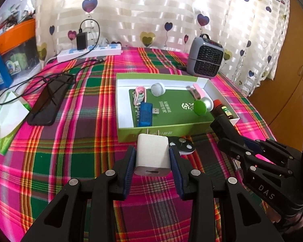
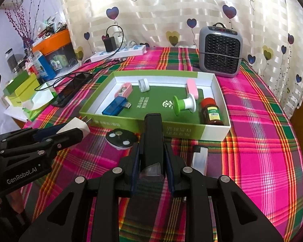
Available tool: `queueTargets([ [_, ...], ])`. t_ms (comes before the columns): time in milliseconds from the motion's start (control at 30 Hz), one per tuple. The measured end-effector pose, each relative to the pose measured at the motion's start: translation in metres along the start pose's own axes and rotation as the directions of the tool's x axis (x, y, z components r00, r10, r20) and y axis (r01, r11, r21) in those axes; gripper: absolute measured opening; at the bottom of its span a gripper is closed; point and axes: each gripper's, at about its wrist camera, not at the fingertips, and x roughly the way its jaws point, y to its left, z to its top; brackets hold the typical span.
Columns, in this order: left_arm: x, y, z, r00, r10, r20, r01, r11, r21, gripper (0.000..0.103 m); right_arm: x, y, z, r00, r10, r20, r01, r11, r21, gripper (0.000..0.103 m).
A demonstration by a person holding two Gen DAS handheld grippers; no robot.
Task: Organize rigid objects
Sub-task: 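Lift the black stick with the right tool while the left tool lifts the charger toward the box, then carry the black stick with the right tool while the left tool carries the charger over the box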
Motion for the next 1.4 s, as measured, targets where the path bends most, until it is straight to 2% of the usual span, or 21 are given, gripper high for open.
queueTargets([
  [267, 0.003, -0.002, 0.014, 0.999, -0.038, 0.007, 0.038, 0.999, -0.006, 0.033, -0.006, -0.005, 0.021, 0.999, 0.015, 0.029, -0.015, 1.000, -0.009, 0.024],
  [567, 0.015, -0.006, 0.035, 0.999, -0.054, 0.010, 0.054, 0.999, 0.006, 0.033, 0.008, -0.015, 0.045, 0.999, 0.042, 0.009, -0.042, 0.999, -0.014, 0.024],
  [1000, 0.056, -0.013, 0.064, 0.997, -0.072, -0.016, 0.072, 0.997, 0.036, 0.033, 0.055, -0.036, 0.080, 0.996, 0.064, -0.056, -0.065, 0.998, -0.023, 0.025],
  [1400, 0.092, -0.011, 0.081, 0.997, -0.053, -0.060, 0.056, 0.998, 0.039, 0.033, 0.094, -0.047, 0.097, 0.990, 0.080, -0.115, -0.084, 0.996, -0.025, 0.025],
])
